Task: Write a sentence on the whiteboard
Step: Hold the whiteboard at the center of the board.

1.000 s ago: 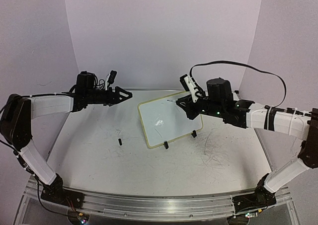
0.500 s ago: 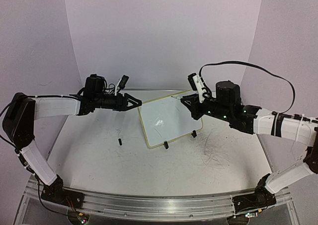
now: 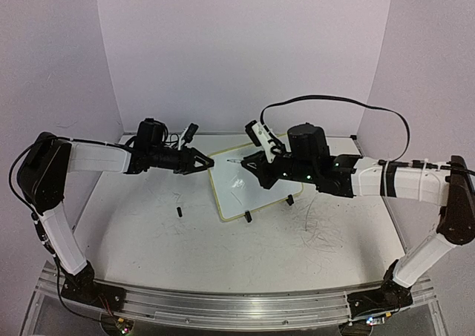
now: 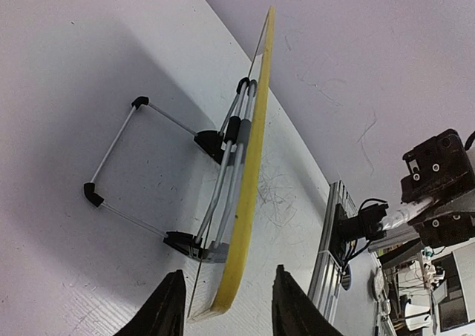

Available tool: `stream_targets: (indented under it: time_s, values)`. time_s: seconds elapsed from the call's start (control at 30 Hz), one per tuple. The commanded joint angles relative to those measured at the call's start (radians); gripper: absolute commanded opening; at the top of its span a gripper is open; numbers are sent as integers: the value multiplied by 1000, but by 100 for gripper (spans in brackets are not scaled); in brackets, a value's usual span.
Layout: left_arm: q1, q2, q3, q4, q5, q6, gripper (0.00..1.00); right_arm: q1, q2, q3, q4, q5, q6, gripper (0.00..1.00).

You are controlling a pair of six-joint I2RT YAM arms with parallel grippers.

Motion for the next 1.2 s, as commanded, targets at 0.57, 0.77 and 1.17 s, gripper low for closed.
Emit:
stream_targets:
  time_s: [0.57, 0.77, 1.17]
  values:
    - [11, 62, 93, 42, 51, 66, 14, 27, -18, -18, 9, 3, -57, 0]
    - [11, 69, 90, 42, 43, 81, 10, 43, 6, -13, 7, 64, -29, 0]
    - [11, 68, 81, 42, 41, 110, 3, 94, 107, 75, -4, 141, -27, 0]
